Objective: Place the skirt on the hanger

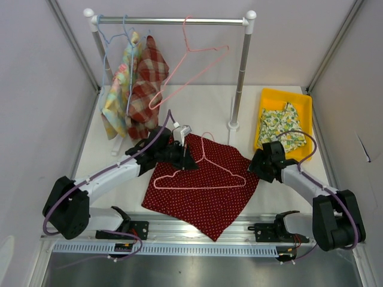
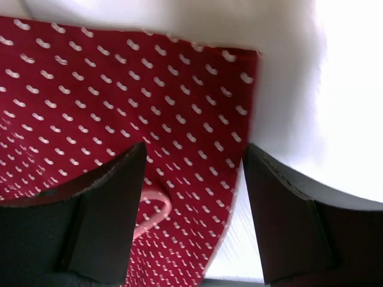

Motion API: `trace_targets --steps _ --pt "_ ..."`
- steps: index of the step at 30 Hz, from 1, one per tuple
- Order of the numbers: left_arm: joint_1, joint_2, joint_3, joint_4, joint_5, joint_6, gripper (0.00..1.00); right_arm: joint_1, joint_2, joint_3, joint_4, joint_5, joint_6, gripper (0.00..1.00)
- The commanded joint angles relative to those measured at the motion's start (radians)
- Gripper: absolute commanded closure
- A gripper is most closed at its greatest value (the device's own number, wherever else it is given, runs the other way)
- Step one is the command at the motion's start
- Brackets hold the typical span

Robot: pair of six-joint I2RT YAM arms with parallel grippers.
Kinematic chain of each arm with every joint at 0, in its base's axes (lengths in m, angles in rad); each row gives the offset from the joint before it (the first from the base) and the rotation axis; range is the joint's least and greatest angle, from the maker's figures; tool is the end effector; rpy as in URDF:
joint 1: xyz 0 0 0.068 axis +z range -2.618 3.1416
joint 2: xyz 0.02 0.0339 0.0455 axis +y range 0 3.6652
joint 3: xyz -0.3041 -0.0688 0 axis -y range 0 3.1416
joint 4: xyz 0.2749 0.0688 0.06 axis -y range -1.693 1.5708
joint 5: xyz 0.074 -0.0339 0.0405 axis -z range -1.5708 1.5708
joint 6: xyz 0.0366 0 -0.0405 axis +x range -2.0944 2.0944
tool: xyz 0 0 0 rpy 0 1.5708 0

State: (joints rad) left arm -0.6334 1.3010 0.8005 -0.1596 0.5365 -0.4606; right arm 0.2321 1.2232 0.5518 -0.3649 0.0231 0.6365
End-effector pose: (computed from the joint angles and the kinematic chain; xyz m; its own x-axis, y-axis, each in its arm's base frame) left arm 0.2245 -0.1880 0.2627 -0.8135 0.1234 -0.5683 0.5275 0.5678 -0.6319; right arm 0.2195 0.0510 0.1802 -0.8033 0.4207 -0.4215 0.3220 0.9022 0.2868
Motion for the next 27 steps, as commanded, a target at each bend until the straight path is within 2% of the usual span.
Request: trace_targets --steps 1,2,3,4,6,7,11,17,21,23,24,26,27 --pt "-0.002 -0.061 -0.001 -0.026 0.039 0.031 1.0 0.026 0.068 -0.016 0.076 0.055 0.042 0.35" --pt "-0.002 -0.072 -0.006 -0.032 0.04 0.031 1.0 0.029 0.111 0.003 0.084 0.06 0.037 0.43" --pt "-0.002 -0.078 -0.014 -0.031 0.04 0.031 1.0 0.03 0.131 0.022 0.075 0.066 0.032 0.7" --pt "-0.002 -0.085 -0.023 -0.026 0.043 0.027 1.0 0.032 0.148 0.046 0.067 0.075 0.023 0.8" --pt "-0.002 -0.1 -0.024 -0.031 0.042 0.027 1.0 0.038 0.159 0.131 0.019 0.084 0.006 0.93" --pt "-0.002 -0.101 -0.027 -0.035 0.04 0.03 1.0 0.044 0.154 0.164 -0.003 0.104 -0.003 0.94" --pt "0.0 -0.103 -0.035 -0.024 0.037 0.025 1.0 0.107 0.177 0.408 -0.126 0.188 -0.066 0.95" --pt "-0.002 -0.074 -0.037 0.009 0.048 0.017 1.0 0.124 0.249 0.577 -0.213 0.238 -0.149 0.93" --pt "0.001 -0.059 -0.035 0.052 0.075 0.008 1.0 0.055 0.317 0.649 -0.2 0.213 -0.193 0.89" --pt "0.001 -0.051 -0.047 0.124 0.115 -0.007 1.0 0.03 0.381 0.698 -0.198 0.19 -0.219 0.87" --pt "0.0 -0.051 -0.059 0.194 0.126 -0.032 1.0 0.015 0.398 0.712 -0.198 0.184 -0.227 0.85" --pt "-0.002 -0.04 -0.089 0.254 0.167 -0.052 1.0 0.009 0.43 0.731 -0.189 0.176 -0.247 0.75" --pt "-0.005 -0.039 -0.102 0.293 0.178 -0.079 1.0 0.009 0.433 0.735 -0.193 0.173 -0.25 0.61"
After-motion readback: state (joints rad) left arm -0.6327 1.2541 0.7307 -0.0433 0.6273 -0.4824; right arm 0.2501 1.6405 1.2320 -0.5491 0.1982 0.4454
